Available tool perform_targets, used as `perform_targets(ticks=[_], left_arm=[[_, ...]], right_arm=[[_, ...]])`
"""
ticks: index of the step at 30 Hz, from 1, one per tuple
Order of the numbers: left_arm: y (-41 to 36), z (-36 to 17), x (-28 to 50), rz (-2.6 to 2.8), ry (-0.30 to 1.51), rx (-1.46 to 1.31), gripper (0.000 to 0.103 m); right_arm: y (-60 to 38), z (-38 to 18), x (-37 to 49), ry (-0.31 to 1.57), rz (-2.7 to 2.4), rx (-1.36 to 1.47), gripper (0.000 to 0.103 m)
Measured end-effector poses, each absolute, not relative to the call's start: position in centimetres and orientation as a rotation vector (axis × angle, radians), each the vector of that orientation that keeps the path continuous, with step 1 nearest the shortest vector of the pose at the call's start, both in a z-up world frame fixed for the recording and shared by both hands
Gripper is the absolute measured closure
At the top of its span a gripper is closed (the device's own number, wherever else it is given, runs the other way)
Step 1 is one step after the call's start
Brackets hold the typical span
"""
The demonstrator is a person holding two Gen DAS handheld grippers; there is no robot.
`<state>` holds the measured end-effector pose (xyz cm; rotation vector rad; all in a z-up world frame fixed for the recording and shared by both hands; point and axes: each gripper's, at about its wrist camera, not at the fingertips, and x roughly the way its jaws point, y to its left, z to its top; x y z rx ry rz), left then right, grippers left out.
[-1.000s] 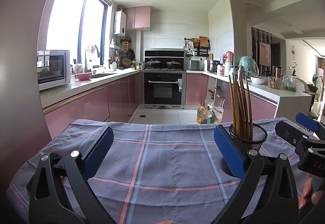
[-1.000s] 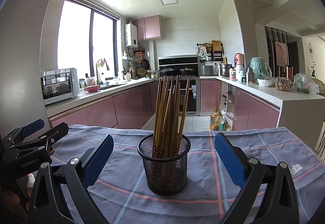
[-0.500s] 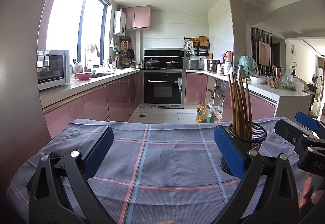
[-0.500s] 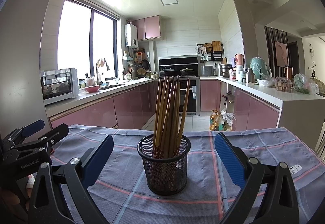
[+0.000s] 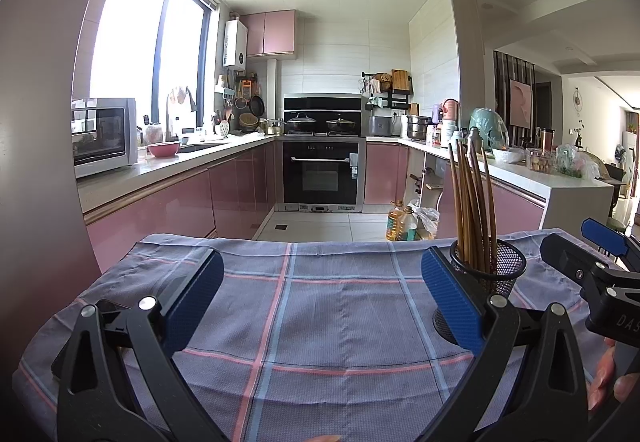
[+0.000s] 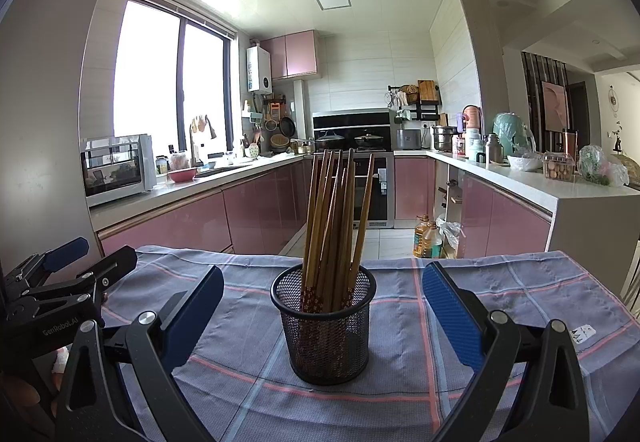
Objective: Organize utensils
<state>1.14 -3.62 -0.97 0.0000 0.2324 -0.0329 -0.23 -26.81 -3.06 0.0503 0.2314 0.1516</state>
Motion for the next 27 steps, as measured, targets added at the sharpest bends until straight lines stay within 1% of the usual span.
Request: perform_targets(ticks=[21,24,27], left_arm=[[-3.2,-1.0,1.3,-0.038,0.259,-0.017,0.006],[-2.9,-1.3,2.1,-0.049,0.318,-0.018,0.006],[-2.2,-1.9,3.2,-0.036,0.380,-0.019,0.006]], right_arm=[[-26.9,-3.1,-0.2,0.241,0.156,0.048,0.007],[-27.8,-3.4,0.4,0.285,0.145,0.030,0.007],[-30.6,-4.4,2.4,0.423,0.105,0.051,0.007]])
